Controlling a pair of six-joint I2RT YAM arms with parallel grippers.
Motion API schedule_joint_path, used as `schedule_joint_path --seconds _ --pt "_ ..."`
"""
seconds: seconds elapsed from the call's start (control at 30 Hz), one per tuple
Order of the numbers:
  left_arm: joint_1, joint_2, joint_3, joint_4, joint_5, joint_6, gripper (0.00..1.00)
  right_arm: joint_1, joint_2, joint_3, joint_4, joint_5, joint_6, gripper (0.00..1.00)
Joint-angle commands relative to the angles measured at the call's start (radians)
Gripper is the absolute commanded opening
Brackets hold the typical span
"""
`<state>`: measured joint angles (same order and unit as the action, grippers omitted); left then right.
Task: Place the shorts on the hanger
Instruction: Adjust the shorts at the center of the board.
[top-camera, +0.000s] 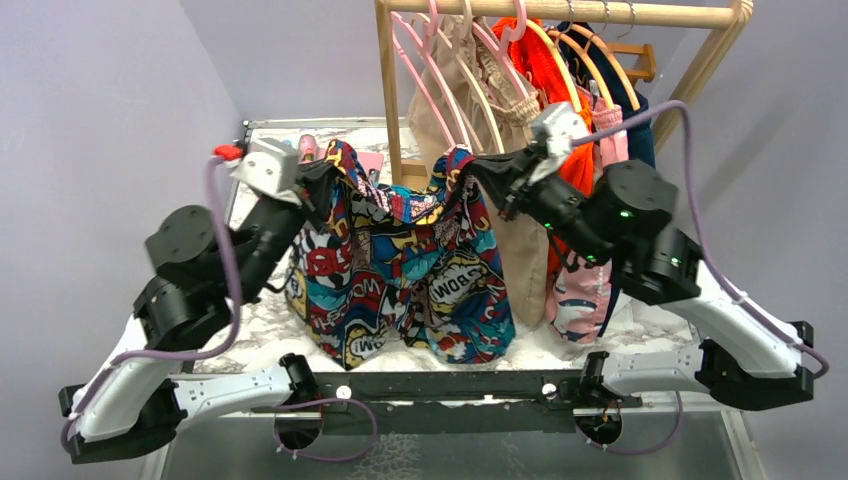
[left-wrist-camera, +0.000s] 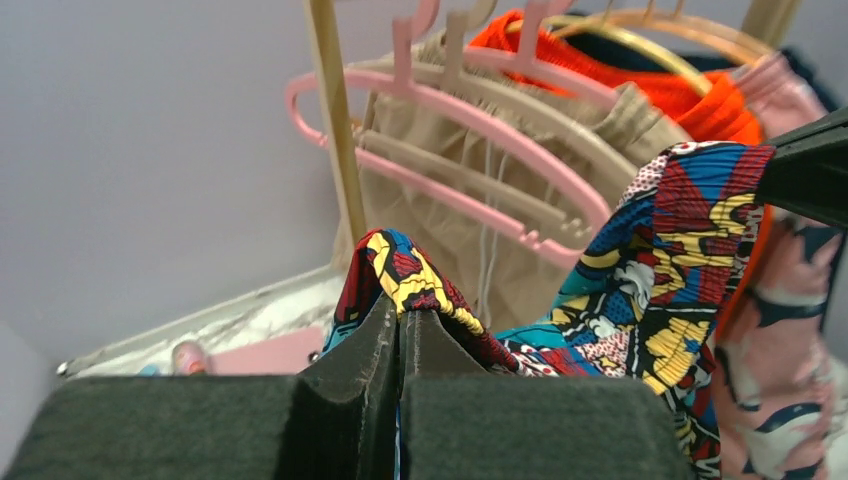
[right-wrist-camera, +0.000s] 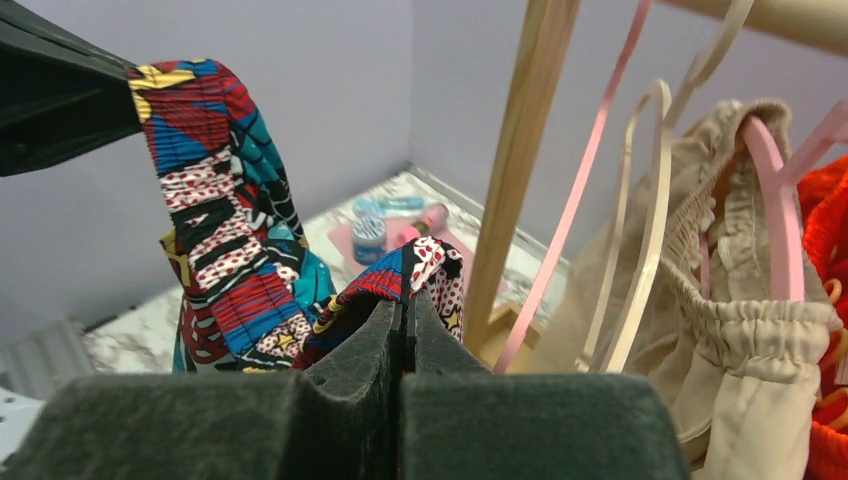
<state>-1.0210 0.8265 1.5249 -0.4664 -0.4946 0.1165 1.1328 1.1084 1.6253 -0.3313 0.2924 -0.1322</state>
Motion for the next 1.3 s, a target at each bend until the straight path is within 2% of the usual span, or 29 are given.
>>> schedule_joint_path --seconds 0.0,0.2,0.37,0.57,0.9,1.03,1.13,1.27 --pt "-0.004 0.014 0.052 0.011 -0.100 0.040 0.00 -0.002 0.021 0.068 0.014 0.134 -0.058 0.01" --pt "-0.004 0.051 0.243 0.016 -0.041 0.049 0.00 -0.002 -0.001 0.146 0.024 0.051 -0.055 0.01" --pt "-0.005 -0.027 0.151 0.022 0.008 -0.034 0.00 -0.003 -0.049 0.062 0.005 0.049 -0.005 0.01" --pt "-0.004 -0.133 0.036 -0.012 -0.013 -0.103 0.00 -0.002 -0.117 -0.035 -0.046 0.065 0.038 0.01" --pt "-0.005 -0.130 0.114 -0.023 0.013 -0.111 0.00 -0.002 -0.112 0.062 -0.103 0.016 0.049 0.01" --pt "-0.004 -0.082 0.250 -0.032 0.117 -0.100 0.00 -0.002 -0.075 0.214 -0.156 -0.142 0.043 0.01" --pt "-0.004 -0.073 0.317 -0.027 0.189 -0.105 0.00 -0.002 -0.082 0.257 -0.140 -0.244 0.059 0.01" --pt "-0.005 -0.101 0.270 -0.006 0.185 -0.099 0.00 -0.002 -0.100 0.211 -0.108 -0.226 0.054 0.01"
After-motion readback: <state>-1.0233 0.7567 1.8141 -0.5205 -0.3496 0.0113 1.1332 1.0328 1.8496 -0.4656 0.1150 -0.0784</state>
